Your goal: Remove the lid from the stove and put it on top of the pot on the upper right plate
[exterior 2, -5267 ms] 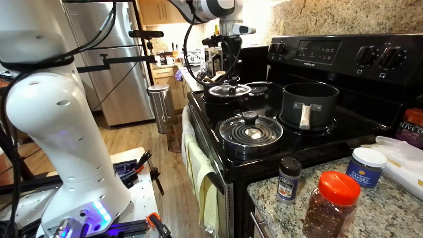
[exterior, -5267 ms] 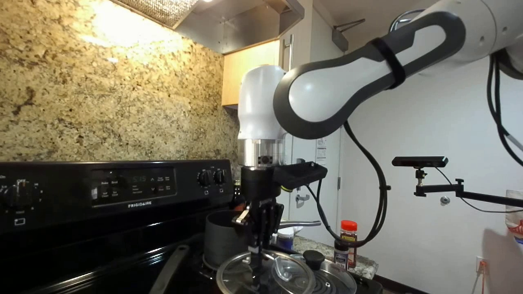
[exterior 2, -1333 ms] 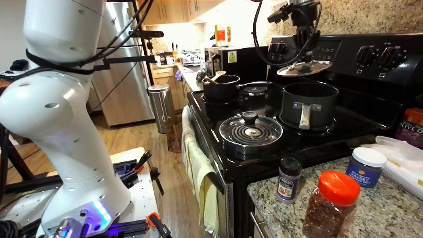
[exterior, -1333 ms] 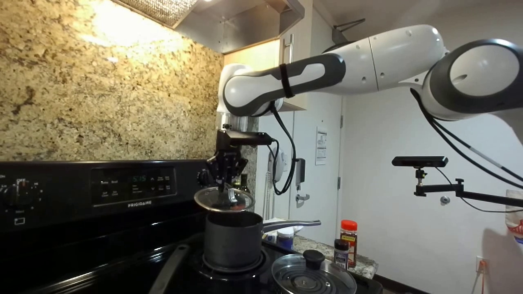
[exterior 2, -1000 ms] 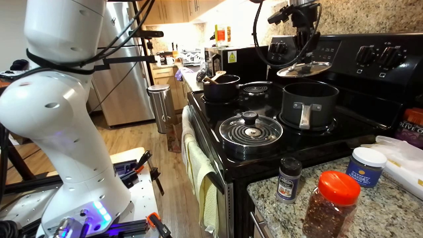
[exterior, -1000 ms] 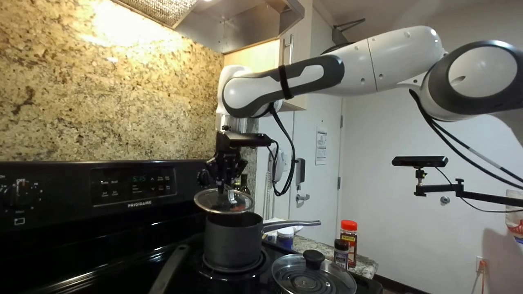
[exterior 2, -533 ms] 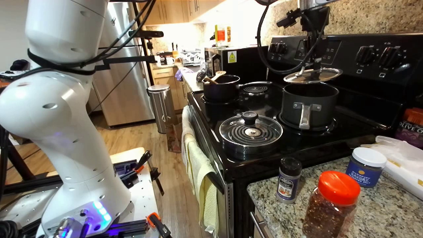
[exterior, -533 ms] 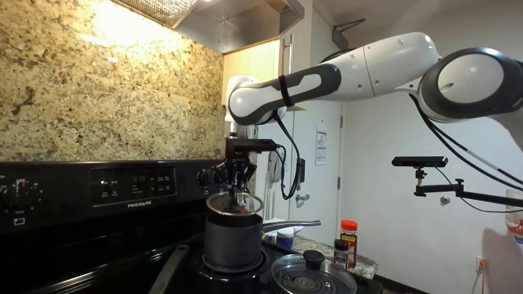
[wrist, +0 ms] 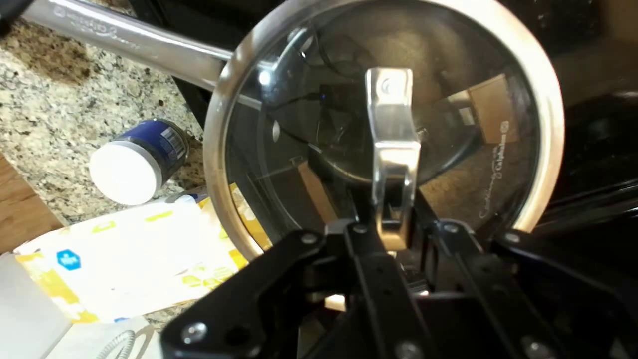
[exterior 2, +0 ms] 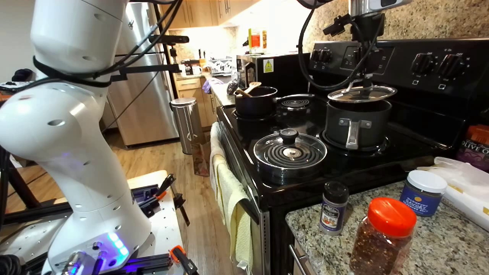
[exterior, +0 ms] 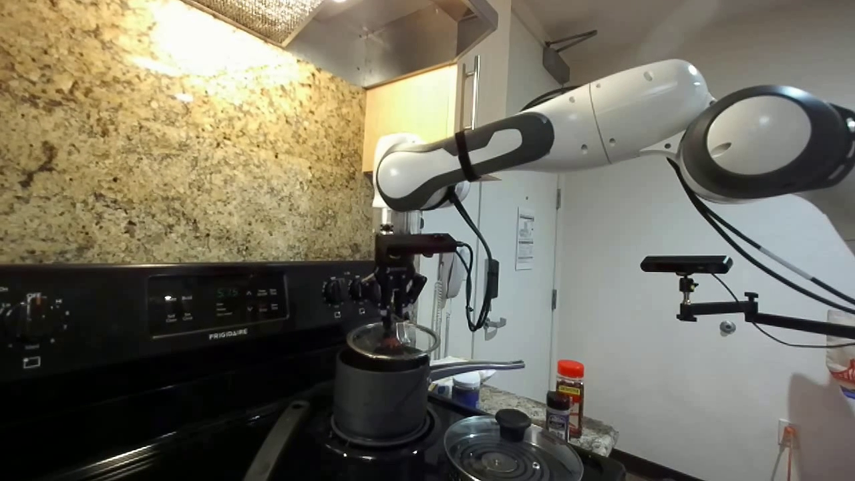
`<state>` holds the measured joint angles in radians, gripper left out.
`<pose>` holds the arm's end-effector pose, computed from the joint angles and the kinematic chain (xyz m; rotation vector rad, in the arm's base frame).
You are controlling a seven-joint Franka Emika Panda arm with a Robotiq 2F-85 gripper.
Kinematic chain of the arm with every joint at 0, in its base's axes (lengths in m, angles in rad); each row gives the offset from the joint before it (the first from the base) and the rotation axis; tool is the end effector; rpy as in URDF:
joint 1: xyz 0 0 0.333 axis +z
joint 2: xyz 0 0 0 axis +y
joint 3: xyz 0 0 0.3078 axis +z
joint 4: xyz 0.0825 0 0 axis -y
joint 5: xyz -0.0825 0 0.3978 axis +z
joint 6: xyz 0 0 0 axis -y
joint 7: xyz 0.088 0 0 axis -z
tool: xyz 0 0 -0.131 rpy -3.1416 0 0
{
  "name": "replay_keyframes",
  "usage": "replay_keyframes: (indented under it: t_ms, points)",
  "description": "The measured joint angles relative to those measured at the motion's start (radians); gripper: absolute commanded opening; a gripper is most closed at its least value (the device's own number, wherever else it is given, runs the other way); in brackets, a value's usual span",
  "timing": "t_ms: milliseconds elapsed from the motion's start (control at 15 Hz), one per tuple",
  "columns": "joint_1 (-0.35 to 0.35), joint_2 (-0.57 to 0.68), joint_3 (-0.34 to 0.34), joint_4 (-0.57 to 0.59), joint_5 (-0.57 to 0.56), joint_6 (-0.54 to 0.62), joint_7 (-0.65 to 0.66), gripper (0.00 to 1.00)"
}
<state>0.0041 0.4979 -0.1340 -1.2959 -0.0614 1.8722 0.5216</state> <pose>0.7187 -0.0816 0.4359 2.8902 -0.9209 0.1594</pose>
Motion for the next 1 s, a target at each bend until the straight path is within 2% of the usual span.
replay_keyframes:
  t_ms: [600,1000]
  points:
    - [-0.003,0.0,0.01,0.011,0.078,-0.089,0.0,0.05]
    - [-0.004,0.005,0.01,0.079,0.09,-0.152,0.0,0.05]
